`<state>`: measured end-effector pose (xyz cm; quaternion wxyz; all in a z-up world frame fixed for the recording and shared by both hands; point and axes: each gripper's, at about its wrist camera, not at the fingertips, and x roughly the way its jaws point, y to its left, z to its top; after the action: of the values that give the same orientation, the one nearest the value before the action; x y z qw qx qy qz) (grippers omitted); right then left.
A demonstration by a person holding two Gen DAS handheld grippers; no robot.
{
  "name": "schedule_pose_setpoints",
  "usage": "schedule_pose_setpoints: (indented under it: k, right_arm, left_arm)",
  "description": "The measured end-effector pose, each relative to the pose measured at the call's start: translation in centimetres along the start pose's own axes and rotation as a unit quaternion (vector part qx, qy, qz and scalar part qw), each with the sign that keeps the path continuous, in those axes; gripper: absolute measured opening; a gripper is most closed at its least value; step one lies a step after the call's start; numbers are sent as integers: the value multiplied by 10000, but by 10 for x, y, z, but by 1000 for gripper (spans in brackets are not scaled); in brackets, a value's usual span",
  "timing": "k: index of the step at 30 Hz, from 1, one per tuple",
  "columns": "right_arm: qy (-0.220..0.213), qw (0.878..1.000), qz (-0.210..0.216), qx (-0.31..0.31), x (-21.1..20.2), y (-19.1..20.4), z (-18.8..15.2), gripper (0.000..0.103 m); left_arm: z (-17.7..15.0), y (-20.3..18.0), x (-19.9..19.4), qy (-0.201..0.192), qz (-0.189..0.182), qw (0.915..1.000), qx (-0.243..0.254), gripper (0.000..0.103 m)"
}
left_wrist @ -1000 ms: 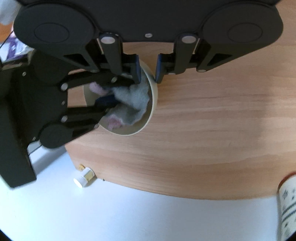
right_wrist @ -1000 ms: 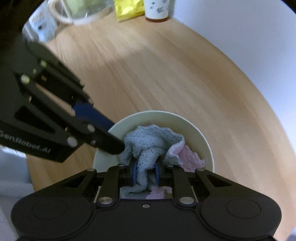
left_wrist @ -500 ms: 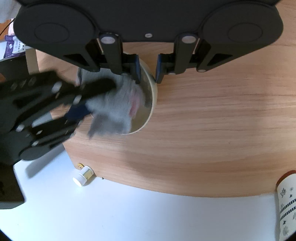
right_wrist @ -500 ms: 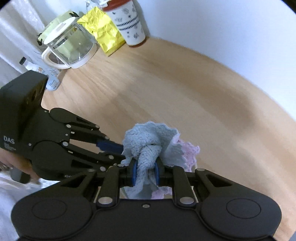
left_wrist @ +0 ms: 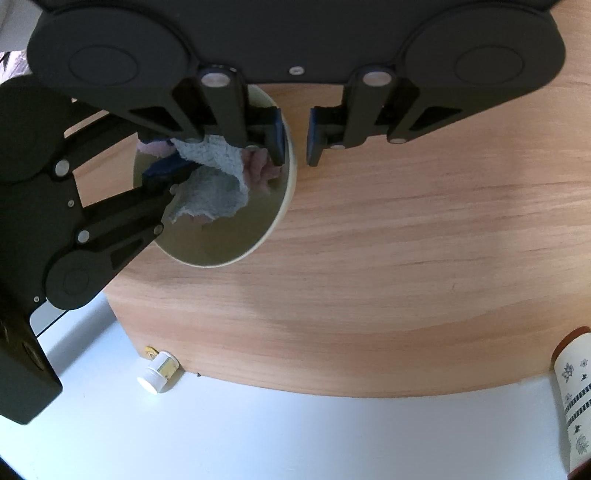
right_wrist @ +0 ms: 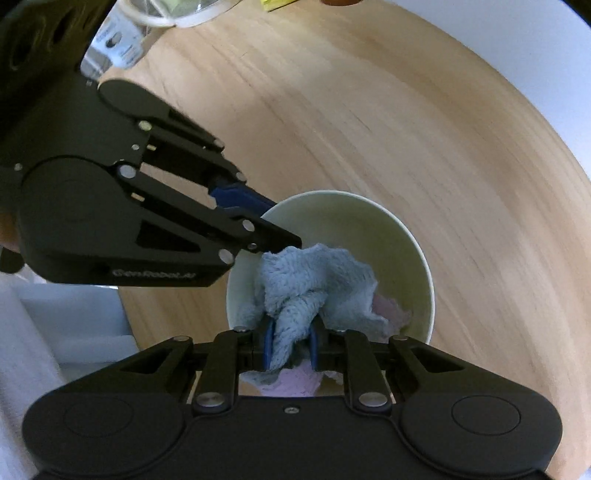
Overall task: Clean bowl
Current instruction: 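Rub the grey cloth around the bowl wall with the right gripper while the left holds the bowl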
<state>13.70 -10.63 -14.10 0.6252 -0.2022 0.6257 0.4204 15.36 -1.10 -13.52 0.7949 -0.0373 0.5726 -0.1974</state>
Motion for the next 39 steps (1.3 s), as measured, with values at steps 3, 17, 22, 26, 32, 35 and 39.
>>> schedule_pose_setpoints:
  k: [3, 17, 22, 26, 32, 35, 39]
  right_arm:
    - [49, 9994, -245, -236, 1, 4, -1, 20]
    - [-120, 9867, -1427, -766, 6, 13, -13, 21]
    - [-413, 9754, -1987, -864, -9, 24, -20, 21]
    - [-533, 9678, -2269, -954, -23, 33, -31, 21]
    - [-606, 9521, -2826, -1001, -25, 49, -41, 21]
    - [-883, 9515, -2803, -907, -28, 59, -39, 21]
    - [-944, 9584, -2540, -895, -24, 58, -36, 21]
  left_arm:
    - [1, -2, 1, -3, 62, 9999, 90, 12]
    - [4, -4, 1, 113, 31, 9998, 152, 17]
    - [0, 1, 2, 198, -70, 9998, -33, 17]
    - [2, 3, 3, 150, -142, 9998, -28, 17]
    - [4, 3, 4, 174, -145, 9997, 64, 17]
    - [2, 6, 1, 110, -229, 9995, 165, 17]
    - [0, 11, 0, 46, -364, 9990, 238, 17]
